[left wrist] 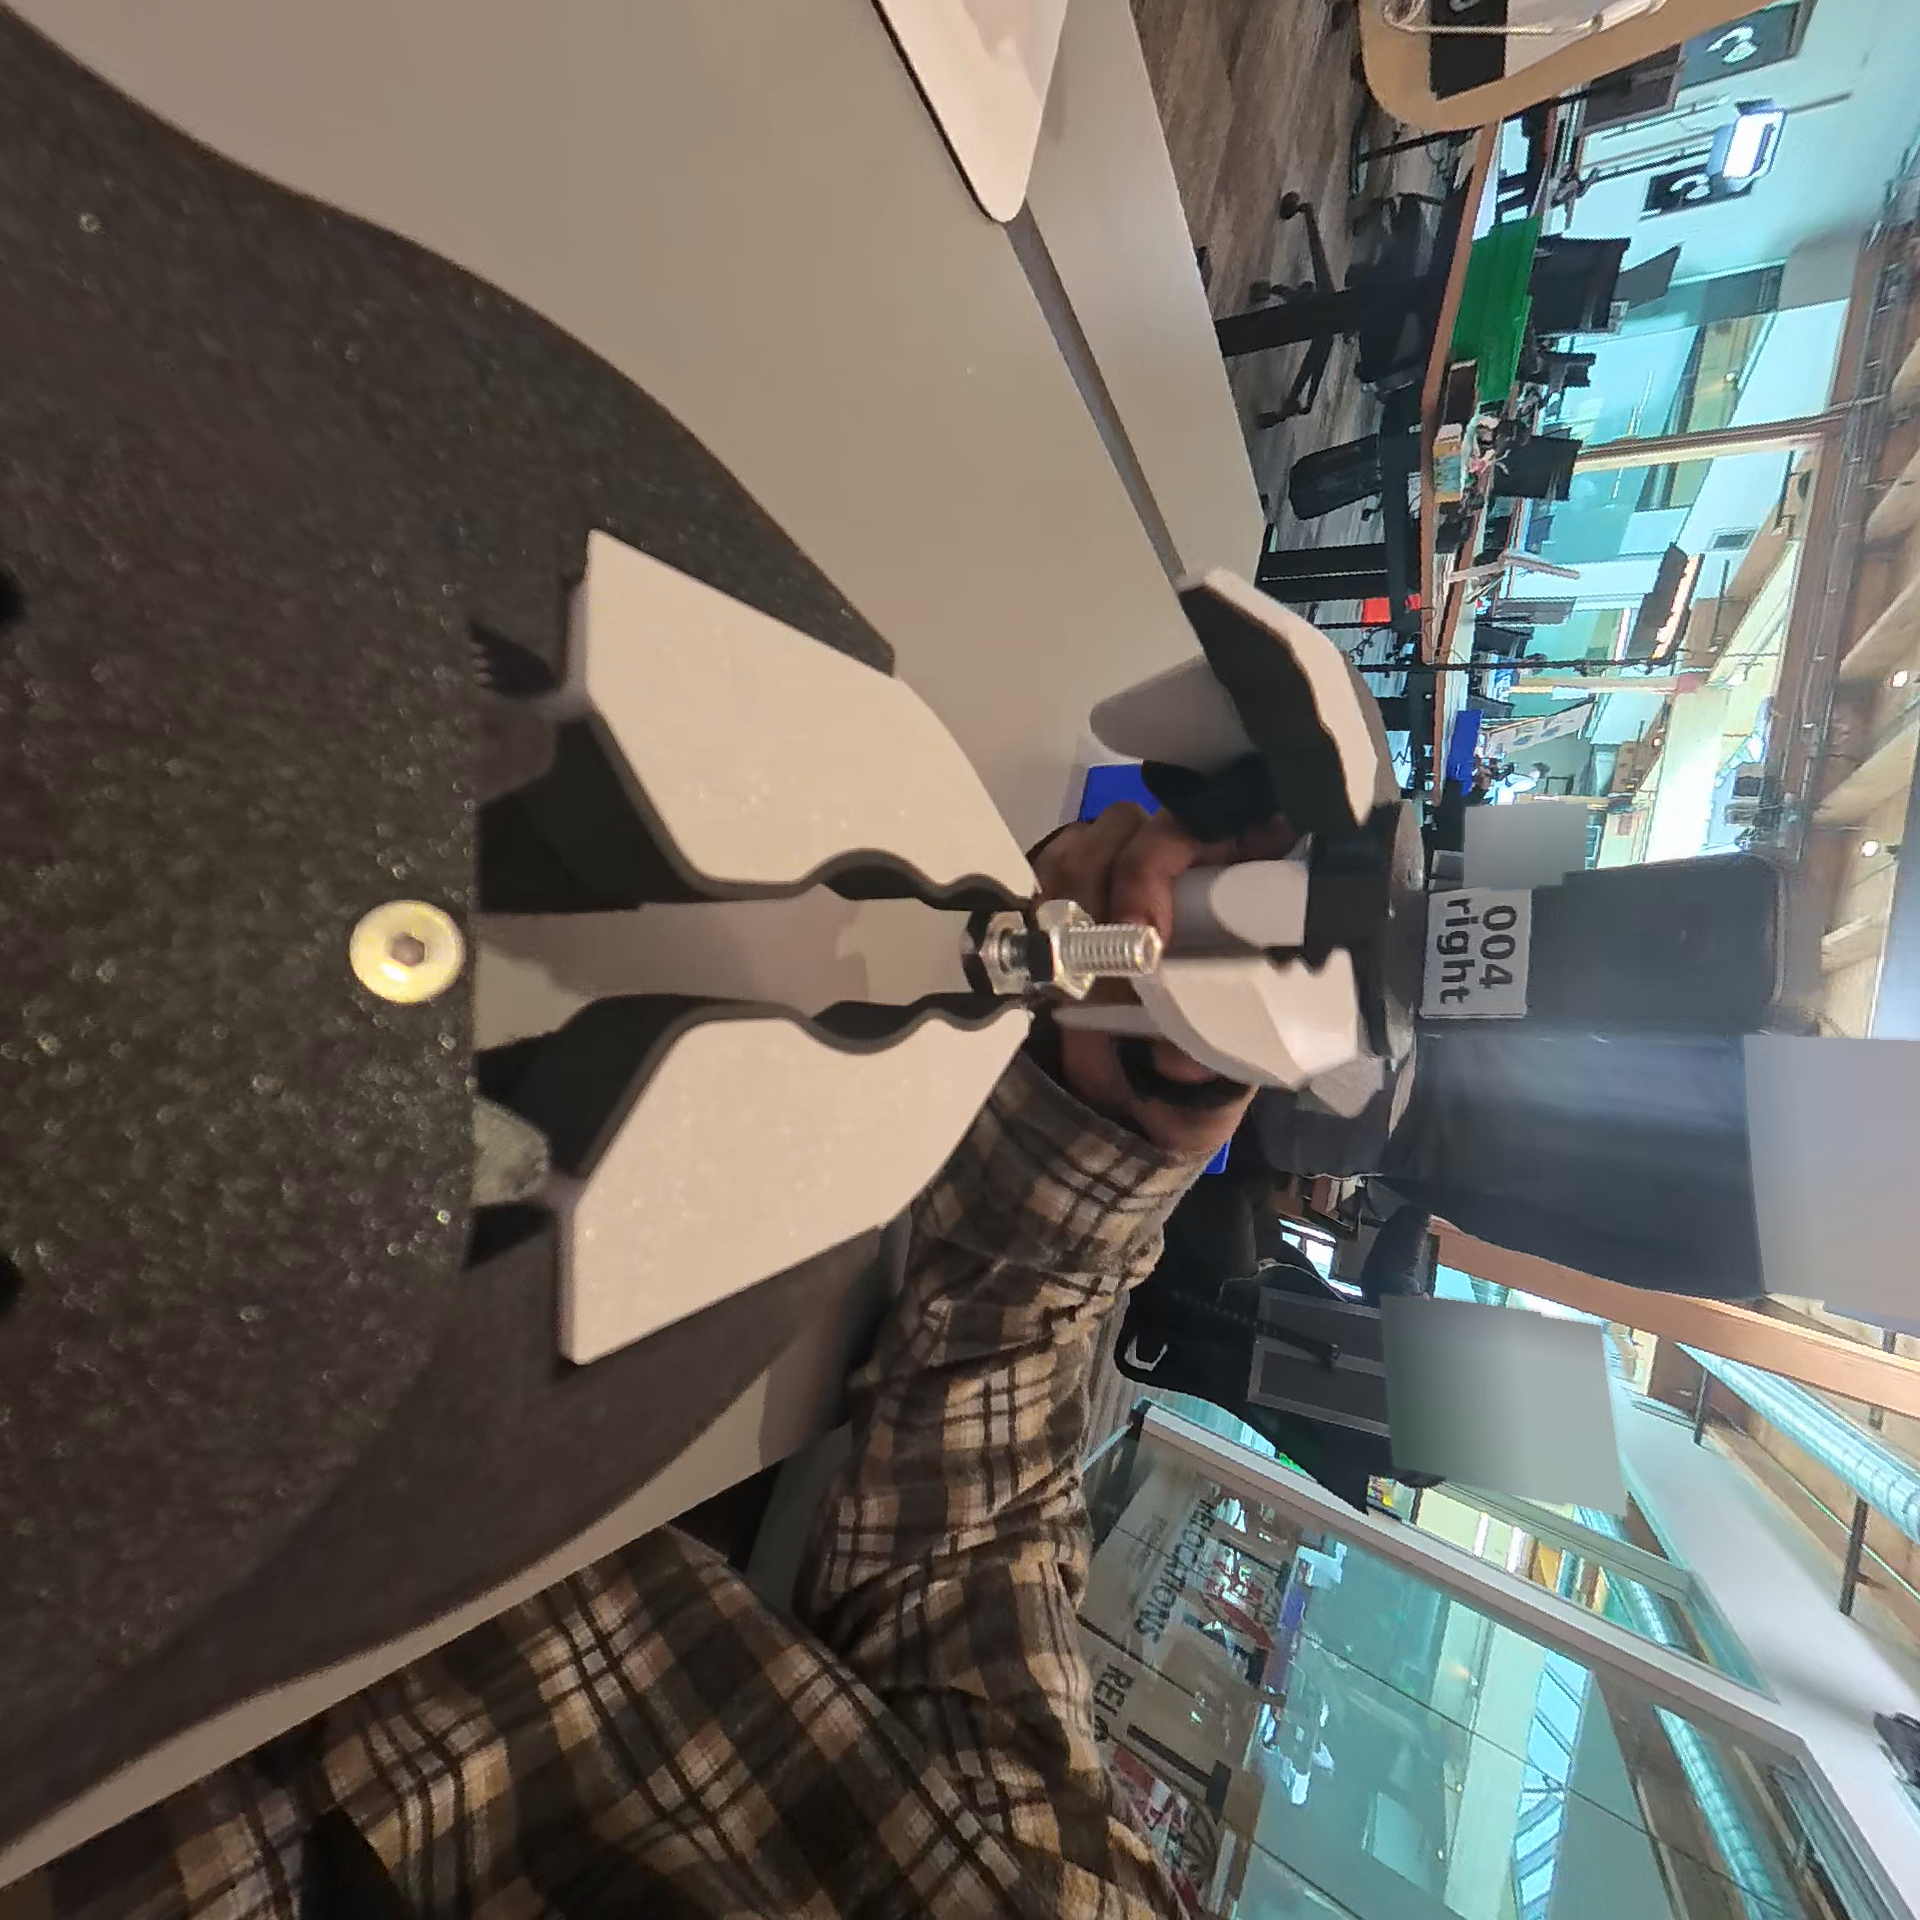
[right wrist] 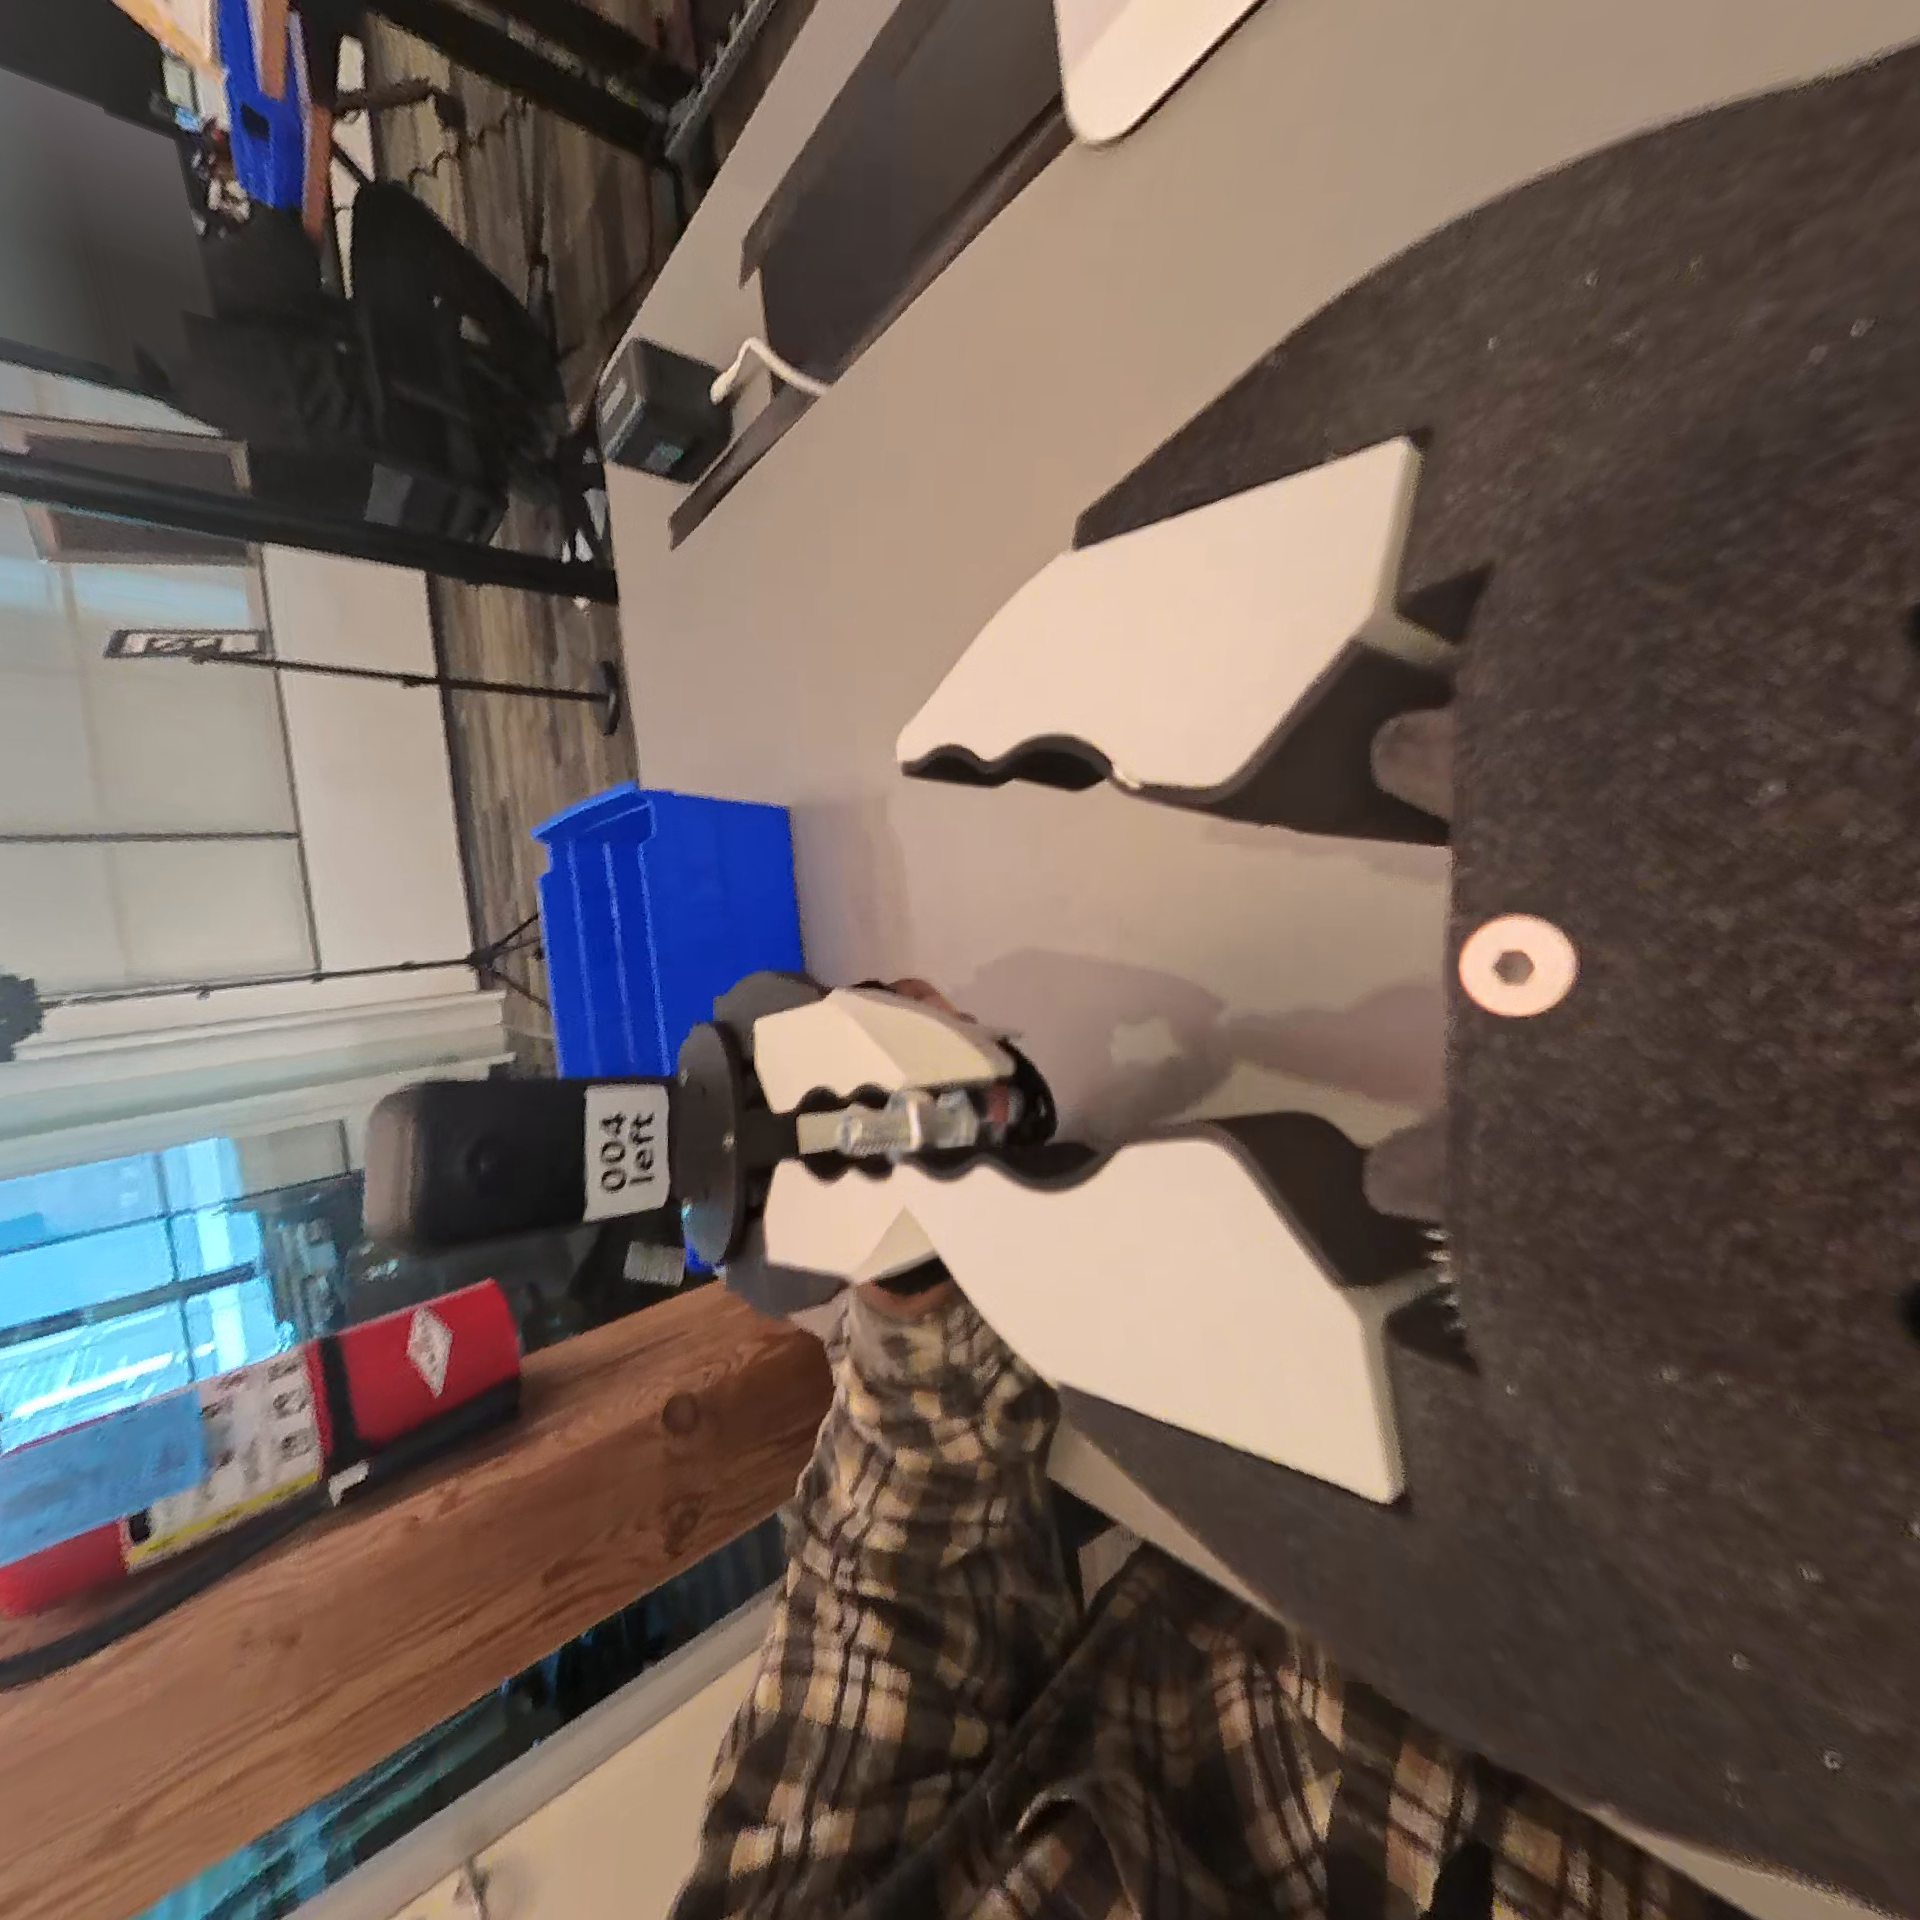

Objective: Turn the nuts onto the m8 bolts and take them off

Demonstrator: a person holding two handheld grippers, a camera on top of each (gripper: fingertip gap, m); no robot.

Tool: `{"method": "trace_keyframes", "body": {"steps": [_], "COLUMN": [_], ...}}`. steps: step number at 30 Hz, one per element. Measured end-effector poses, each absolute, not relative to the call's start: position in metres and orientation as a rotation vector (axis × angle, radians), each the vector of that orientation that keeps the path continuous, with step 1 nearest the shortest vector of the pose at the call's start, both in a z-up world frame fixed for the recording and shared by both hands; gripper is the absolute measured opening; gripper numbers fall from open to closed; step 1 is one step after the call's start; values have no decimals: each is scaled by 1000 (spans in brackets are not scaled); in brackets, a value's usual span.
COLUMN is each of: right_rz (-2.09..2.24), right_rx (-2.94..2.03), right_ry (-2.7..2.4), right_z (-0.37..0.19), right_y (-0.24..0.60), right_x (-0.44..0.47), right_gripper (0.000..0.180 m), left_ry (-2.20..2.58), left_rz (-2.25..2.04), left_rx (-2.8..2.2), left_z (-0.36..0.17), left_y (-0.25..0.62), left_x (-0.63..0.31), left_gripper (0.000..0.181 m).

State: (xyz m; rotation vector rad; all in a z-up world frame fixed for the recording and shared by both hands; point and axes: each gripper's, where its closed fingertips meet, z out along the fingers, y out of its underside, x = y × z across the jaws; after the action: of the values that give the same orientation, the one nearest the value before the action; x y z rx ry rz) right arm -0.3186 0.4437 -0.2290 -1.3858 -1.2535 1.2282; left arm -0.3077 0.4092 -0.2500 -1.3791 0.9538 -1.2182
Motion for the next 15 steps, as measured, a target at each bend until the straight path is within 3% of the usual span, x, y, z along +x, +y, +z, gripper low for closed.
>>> {"method": "trace_keyframes", "body": {"steps": [15], "right_rz": [1154], "right_rx": [-1401], "right_ry": [-1268], "right_z": [-230], "right_y": [446], "right_x": [-322], "right_gripper": [68], "left_ry": [961], "left_rz": [-1195], "left_rx": [-1358], "left_z": [-247], "left_y": [407], "left_x": [-307], "left_gripper": [14]}}
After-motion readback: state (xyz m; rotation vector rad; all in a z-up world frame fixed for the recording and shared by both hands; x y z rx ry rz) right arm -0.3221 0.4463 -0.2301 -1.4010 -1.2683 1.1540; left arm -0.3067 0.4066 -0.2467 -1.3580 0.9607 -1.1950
